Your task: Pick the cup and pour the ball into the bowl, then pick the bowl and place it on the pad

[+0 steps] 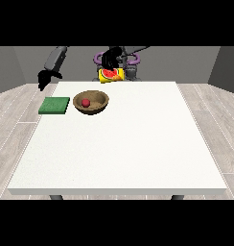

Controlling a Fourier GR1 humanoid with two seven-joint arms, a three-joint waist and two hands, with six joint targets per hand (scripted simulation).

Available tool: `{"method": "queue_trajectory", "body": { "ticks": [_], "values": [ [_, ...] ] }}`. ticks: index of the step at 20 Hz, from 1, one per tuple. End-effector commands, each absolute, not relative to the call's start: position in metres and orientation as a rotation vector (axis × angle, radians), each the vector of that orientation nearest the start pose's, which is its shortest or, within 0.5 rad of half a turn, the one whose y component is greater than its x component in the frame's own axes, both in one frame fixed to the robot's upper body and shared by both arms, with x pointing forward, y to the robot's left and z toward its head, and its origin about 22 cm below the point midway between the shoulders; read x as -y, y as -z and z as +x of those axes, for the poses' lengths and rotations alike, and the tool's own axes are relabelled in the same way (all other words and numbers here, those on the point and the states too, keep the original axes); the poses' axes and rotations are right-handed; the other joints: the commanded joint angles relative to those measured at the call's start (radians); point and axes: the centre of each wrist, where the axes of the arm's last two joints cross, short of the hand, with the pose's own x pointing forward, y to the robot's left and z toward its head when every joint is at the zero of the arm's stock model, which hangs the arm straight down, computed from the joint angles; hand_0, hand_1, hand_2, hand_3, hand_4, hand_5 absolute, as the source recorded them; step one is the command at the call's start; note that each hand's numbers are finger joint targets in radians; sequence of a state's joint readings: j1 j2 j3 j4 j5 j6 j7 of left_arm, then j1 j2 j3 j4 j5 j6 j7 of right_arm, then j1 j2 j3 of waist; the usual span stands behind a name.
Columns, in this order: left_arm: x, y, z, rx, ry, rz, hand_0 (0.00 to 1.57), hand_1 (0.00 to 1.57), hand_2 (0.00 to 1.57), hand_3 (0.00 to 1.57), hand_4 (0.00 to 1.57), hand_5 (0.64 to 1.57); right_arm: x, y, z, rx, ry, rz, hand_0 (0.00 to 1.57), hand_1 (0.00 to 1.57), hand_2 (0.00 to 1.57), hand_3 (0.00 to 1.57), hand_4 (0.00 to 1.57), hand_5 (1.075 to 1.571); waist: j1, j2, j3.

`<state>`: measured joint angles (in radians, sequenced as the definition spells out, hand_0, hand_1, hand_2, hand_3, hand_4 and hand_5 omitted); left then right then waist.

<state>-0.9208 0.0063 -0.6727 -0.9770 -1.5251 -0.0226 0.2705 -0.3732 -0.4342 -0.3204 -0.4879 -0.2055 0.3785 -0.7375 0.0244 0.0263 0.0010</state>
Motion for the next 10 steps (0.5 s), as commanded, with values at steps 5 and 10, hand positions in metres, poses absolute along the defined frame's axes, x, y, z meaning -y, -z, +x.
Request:
{"method": "queue_trajectory", "body": {
  "ticks": [5, 10],
  "values": [
    [-0.030, -0.086, 0.350, -1.886, -2.288, -1.697, 1.26, 1.26, 1.57, 1.57, 1.04, 1.560, 0.404, 0.085, 0.267, 1.666, 0.127, 0.037, 0.00, 0.00, 0.16, 0.28, 0.69, 1.548, -0.019, -0.052, -0.0011],
    [-0.070, -0.129, 0.363, -2.397, -2.008, -1.739, 0.00, 0.00, 1.57, 1.57, 0.88, 1.550, 0.437, 0.086, 0.243, 1.606, 0.242, -0.036, 0.00, 0.00, 0.34, 0.33, 0.72, 1.559, 0.137, -0.025, -0.0024]
  ]
}}
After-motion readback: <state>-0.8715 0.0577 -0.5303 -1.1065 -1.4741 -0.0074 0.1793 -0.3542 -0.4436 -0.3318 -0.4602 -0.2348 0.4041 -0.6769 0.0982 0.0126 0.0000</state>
